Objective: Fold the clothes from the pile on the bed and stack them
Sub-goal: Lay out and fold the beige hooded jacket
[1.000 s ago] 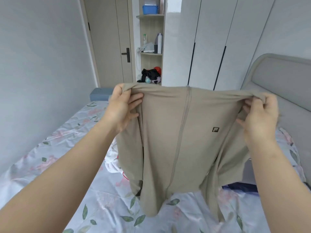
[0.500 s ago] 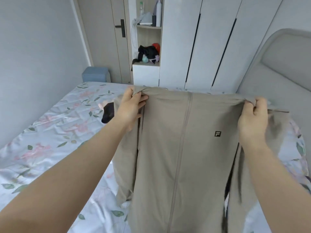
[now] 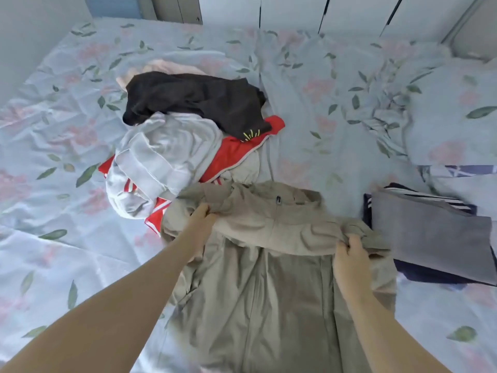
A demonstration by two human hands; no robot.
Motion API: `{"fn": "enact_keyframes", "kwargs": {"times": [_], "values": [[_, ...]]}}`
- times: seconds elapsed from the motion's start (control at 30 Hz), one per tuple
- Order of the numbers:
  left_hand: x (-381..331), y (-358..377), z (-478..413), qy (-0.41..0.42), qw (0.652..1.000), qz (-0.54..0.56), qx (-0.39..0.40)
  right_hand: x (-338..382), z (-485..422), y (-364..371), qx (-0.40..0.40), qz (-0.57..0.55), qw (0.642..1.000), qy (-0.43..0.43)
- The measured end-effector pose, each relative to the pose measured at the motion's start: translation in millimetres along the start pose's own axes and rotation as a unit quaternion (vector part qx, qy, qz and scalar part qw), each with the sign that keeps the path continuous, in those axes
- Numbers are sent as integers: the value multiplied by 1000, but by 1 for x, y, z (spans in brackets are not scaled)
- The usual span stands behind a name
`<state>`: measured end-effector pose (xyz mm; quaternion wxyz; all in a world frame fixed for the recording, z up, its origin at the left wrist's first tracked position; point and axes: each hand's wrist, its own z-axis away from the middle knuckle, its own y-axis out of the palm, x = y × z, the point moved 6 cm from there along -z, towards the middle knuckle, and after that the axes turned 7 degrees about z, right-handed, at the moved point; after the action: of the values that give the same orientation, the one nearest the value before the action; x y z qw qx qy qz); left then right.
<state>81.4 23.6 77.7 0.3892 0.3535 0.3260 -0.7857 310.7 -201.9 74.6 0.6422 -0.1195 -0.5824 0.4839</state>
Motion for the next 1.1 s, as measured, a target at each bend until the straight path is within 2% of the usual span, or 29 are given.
{"fn": "enact_keyframes", "kwargs": {"times": [0.07,0.1,0.2,0.27,0.3,0.37,0.43,0.5,0.57,0.63,0.73,0.83,0.93,1.03,1.1], "values": [[44,4,-12,-64,989,-125,34,-36,3,26,63,57,996,37],[64,6,-13,-102,971,-206,62,-53,8,38,108,98,987,61],[105,5,-3,-208,872,-417,151,-92,28,66,266,174,936,151],[108,10,9,-288,833,-425,204,-94,39,73,353,170,892,226],[106,14,5,-293,831,-426,205,-90,35,76,361,162,888,235],[89,28,-17,-206,854,-439,188,-79,11,76,296,128,925,202],[64,40,-42,-110,887,-432,121,-67,-18,71,191,85,964,166],[46,47,-62,-60,933,-354,37,-59,-43,75,132,35,977,165],[39,57,-84,-33,949,-315,2,-54,-65,89,118,-3,977,177],[41,70,-107,-28,950,-312,-3,-54,-86,107,123,-45,970,207],[48,85,-135,-61,966,-250,-6,-56,-107,130,132,-81,959,239],[65,106,-159,-128,983,-124,40,-70,-123,155,152,-110,946,266],[58,120,-170,-220,974,14,44,-57,-140,154,165,-134,940,267],[12,132,-188,-174,977,108,58,-19,-171,127,118,-197,949,216],[-40,135,-202,-64,988,125,64,17,-201,101,54,-197,971,123]]}}
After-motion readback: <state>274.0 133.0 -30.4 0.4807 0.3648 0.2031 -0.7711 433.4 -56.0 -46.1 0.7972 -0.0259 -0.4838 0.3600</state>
